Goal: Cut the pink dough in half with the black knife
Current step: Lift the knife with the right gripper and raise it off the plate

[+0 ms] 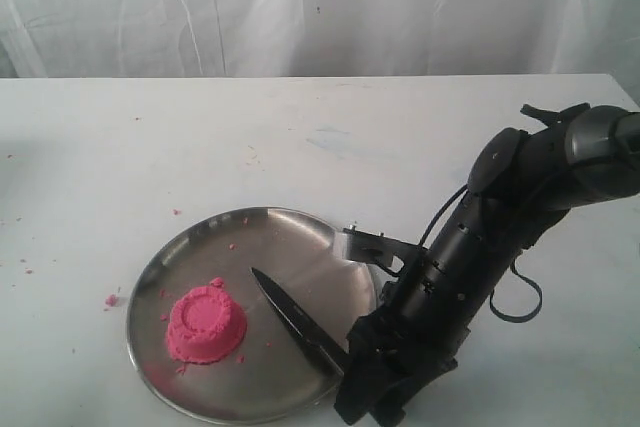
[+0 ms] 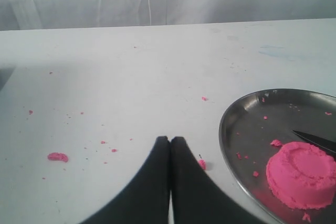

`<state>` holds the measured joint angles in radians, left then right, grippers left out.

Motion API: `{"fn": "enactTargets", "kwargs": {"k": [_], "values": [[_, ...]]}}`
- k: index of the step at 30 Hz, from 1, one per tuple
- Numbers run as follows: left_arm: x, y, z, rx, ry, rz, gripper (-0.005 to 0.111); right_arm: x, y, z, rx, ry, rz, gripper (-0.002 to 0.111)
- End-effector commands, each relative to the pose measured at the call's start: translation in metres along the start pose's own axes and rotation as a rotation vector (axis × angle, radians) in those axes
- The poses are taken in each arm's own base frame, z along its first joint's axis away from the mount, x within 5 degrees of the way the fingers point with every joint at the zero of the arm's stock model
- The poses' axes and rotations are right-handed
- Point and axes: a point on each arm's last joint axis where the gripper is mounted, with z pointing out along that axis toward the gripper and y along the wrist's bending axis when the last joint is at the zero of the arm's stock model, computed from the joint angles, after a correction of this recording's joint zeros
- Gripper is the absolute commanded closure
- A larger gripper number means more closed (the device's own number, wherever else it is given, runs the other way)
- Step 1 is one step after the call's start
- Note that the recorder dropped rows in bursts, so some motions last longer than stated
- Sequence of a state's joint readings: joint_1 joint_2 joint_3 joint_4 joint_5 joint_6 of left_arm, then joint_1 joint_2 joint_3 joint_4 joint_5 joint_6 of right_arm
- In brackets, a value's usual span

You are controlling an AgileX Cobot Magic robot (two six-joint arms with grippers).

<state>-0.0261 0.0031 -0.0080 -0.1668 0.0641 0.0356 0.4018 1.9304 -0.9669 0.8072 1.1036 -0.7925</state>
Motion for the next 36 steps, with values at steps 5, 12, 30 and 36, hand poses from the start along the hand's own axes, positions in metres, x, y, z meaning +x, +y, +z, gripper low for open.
{"fn": "enactTargets", "kwargs": {"k": [5,12,30,36], "values": [[-0.002,-0.001,-0.001,0.01,-0.005,-0.018,0.107,0.001,-0.009,0.01,-0.025,0.032,0.018,0.047],[-0.002,-0.001,-0.001,0.01,-0.005,-0.018,0.107,-0.001,-0.013,0.016,-0.054,0.035,0.032,0.047],[-0.002,-0.001,-0.001,0.01,-0.005,-0.018,0.107,-0.002,-0.013,0.015,-0.047,0.018,0.085,0.108],[-0.005,0.0,-0.001,0.004,-0.039,-0.023,0.107,0.0,0.006,-0.005,-0.033,-0.021,0.019,0.108]]}}
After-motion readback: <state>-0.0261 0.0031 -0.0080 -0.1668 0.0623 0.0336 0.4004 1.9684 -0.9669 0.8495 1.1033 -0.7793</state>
